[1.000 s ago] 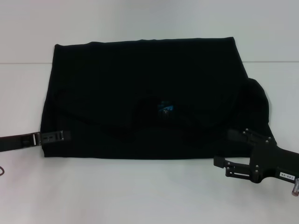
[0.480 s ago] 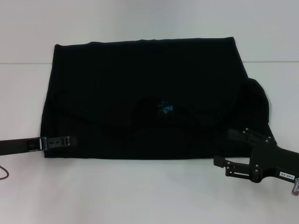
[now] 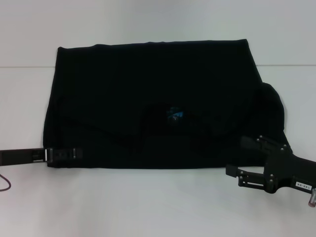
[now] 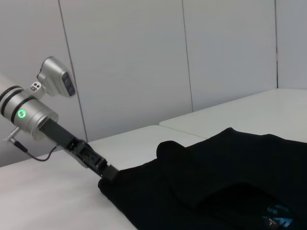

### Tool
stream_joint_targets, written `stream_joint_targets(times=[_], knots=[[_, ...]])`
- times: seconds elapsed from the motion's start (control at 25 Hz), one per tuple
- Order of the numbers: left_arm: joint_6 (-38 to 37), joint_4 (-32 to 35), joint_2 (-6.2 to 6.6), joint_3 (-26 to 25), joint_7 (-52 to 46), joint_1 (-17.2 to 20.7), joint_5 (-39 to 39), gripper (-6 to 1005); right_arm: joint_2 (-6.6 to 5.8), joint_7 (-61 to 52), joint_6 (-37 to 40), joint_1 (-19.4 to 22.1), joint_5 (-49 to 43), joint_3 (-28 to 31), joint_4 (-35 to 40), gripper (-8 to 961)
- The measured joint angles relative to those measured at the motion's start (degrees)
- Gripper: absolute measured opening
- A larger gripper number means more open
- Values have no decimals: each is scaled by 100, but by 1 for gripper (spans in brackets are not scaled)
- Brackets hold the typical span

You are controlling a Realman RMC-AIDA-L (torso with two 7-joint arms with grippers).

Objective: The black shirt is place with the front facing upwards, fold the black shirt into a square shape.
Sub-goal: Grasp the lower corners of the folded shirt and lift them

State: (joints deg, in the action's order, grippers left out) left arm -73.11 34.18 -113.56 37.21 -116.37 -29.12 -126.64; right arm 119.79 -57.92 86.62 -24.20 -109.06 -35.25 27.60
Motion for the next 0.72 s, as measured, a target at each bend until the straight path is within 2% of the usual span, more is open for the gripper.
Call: stream_joint_targets(times=[0.2,0.44,0.64,0.72], knots=[[47,57,1,86,17,-3,-66,800,0,-15,75,3,16,24,30,947],[22,225,-69,65,135,46,-46,683,0,-24,104,3,17,52,43,946],[29,244,-85,71,146,30,-61,448,0,-29,105,3,17,53,44,946],[37,245,-86,59,157,31,-40,283,0,-37,105,1,20,53,45,947]])
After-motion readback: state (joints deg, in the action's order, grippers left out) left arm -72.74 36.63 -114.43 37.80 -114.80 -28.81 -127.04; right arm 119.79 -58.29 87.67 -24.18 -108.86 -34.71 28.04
